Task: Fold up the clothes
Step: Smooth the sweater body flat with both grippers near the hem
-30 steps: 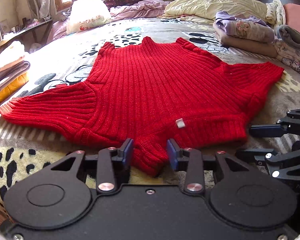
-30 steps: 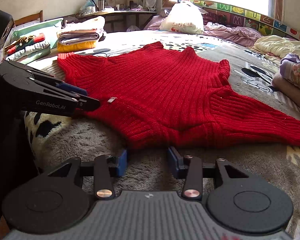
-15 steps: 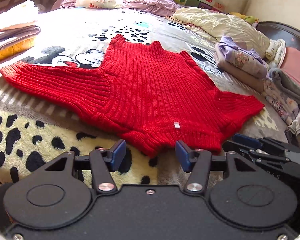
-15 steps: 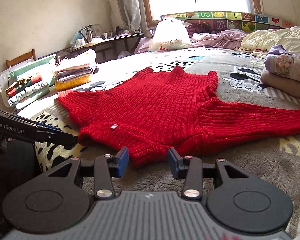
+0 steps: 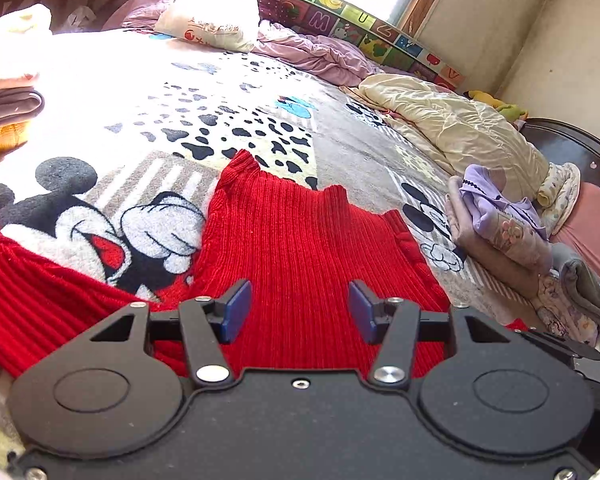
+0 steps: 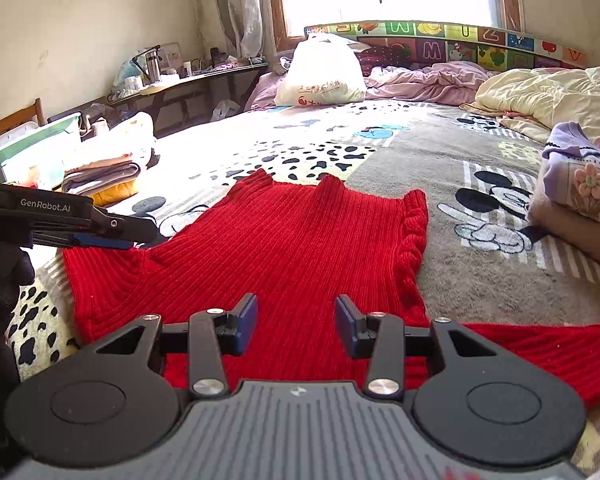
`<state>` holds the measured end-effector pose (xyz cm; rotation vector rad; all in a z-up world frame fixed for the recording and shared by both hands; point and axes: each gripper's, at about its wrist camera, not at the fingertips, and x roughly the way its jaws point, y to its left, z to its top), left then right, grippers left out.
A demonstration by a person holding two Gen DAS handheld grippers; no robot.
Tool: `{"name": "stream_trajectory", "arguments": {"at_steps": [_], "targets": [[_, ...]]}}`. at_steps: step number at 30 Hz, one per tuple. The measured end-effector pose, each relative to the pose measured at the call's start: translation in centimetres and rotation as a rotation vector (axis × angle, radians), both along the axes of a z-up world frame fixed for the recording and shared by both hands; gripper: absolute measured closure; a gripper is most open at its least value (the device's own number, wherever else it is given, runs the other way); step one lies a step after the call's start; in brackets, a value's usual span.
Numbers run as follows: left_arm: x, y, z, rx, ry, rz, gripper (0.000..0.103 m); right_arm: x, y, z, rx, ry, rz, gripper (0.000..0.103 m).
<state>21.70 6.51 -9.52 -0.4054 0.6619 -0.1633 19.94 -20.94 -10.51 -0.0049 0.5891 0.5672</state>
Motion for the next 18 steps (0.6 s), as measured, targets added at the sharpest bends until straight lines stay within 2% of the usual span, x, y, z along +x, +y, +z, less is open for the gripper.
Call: {"name": "stream_trajectory", "arguments": {"at_steps": [2, 5, 7, 9, 10, 11, 12, 13, 14, 15, 16, 17, 18], "targets": [[2.7, -0.1, -0.5, -0.037, 0.005, -0.018, 0.051, 2.5, 0.7, -0.1, 0.050, 0.022, 0.005, 0.059], [6.5, 0.1, -1.3, -0.134, 0.023, -0.056, 0.051, 6.1, 1.0, -0.8, 0.168, 0.080, 0.002, 0.059], [7.9, 1.8, -2.5, -0.213, 0.043, -0.031, 0.050, 8.2, 0.7, -1.6, 0.224, 0.123, -0.025, 0.059], [9.1, 3.8, -3.8, -0.295, 0.065, 0.006, 0.050, 9.6, -0.2, -3.2, 0.172, 0.136, -0.122, 0.060], [9.7, 4.9, -4.5, -0.336, 0.076, 0.025, 0.055, 10.0, -1.2, -4.2, 0.157, 0.148, -0.187, 0.061], [10.3, 5.9, -5.1, -0.378, 0.087, 0.043, 0.065, 10.3, -3.3, -5.4, 0.205, 0.178, -0.258, 0.073], [10.9, 6.9, -5.8, -0.419, 0.098, 0.062, 0.065, 10.4, -5.5, -6.5, 0.280, 0.216, -0.327, 0.103], [11.5, 7.9, -6.4, -0.460, 0.109, 0.081, 0.065, 10.3, -7.7, -7.3, 0.392, 0.265, -0.378, 0.103], [12.1, 9.0, -7.1, -0.501, 0.120, 0.099, 0.064, 10.1, -8.6, -7.4, 0.414, 0.270, -0.398, 0.103], [12.3, 9.7, -7.1, -0.517, 0.112, 0.116, 0.062, 9.8, -9.0, -7.5, 0.420, 0.269, -0.414, 0.103], [12.3, 10.1, -6.7, -0.520, 0.093, 0.132, 0.061, 9.6, -8.6, -7.1, 0.382, 0.253, -0.419, 0.103], [12.2, 10.4, -6.4, -0.536, 0.081, 0.137, 0.055, 9.4, -8.1, -6.8, 0.344, 0.237, -0.425, 0.103], [12.2, 10.4, -6.3, -0.546, 0.080, 0.126, 0.053, 9.3, -7.6, -6.4, 0.310, 0.221, -0.427, 0.087]]}}
